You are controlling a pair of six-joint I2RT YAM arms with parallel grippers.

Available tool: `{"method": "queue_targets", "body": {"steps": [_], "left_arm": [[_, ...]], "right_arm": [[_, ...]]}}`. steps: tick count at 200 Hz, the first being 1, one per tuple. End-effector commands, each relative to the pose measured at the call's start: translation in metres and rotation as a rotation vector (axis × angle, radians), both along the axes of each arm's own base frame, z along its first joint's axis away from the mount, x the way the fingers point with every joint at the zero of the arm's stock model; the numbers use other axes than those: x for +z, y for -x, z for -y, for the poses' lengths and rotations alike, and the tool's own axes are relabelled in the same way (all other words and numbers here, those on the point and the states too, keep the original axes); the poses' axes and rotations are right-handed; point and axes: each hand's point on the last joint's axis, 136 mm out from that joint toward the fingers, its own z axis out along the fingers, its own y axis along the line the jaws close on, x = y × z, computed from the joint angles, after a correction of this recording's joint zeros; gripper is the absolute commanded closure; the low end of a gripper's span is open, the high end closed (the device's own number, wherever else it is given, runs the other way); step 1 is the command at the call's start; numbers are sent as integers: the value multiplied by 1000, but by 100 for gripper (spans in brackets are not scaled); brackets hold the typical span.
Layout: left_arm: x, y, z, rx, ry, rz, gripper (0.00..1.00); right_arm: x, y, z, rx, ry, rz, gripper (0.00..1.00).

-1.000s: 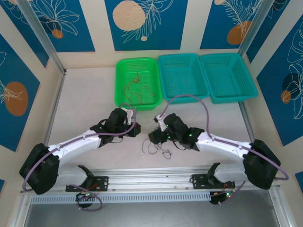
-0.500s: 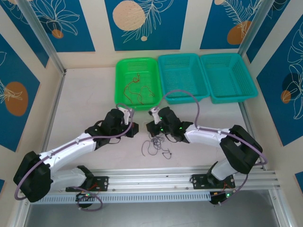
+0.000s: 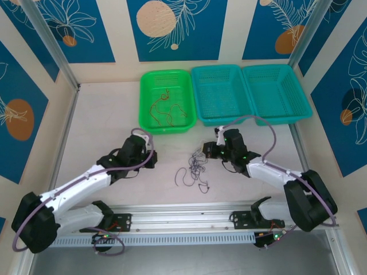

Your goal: Untangle the cables

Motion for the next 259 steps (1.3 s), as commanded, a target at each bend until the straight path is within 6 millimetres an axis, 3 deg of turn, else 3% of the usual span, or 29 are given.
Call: {"method": "queue_targets", "body": {"steps": [1,37,66,102,122,143,159,171,185,200,224,243,259], "left_arm": [[16,-3,-57,196,-94,26,100],[35,8,-123,416,-127,88,100],[37,19,-149,500,-150,104,100],[27,23,-163,549,-181,76,100],[24,25,-169,580,-185,68,100],[27,18,-156,531,-121,89,100],[33,7,-124,393,-2,124,100],[39,1,-99,292,102,152,100],[46,-3,-83,235,178,169,100],[51,-4,-79,218,182,169,100],[60,-3,-73,163,175,185,100],[63,-3,-68,138,190,191,100],[64,-2,-70,146,189,188,100]], "right_arm": [[-10,-1,44,-229,-27,-119,100],[-26,13,130,-587,-19,-191,100],[-16,32,182,-796,-37,-142,100],[12,52,225,-971,-45,-22,100],[25,54,230,-974,-64,30,100],[41,40,205,-801,-96,109,100],[49,29,161,-551,-122,161,99],[43,28,130,-408,-86,127,82],[34,31,97,-256,44,88,54],[40,37,62,-92,186,132,39],[65,48,1,172,336,299,23],[71,56,-50,373,411,366,21],[59,59,-90,501,429,334,23]]}}
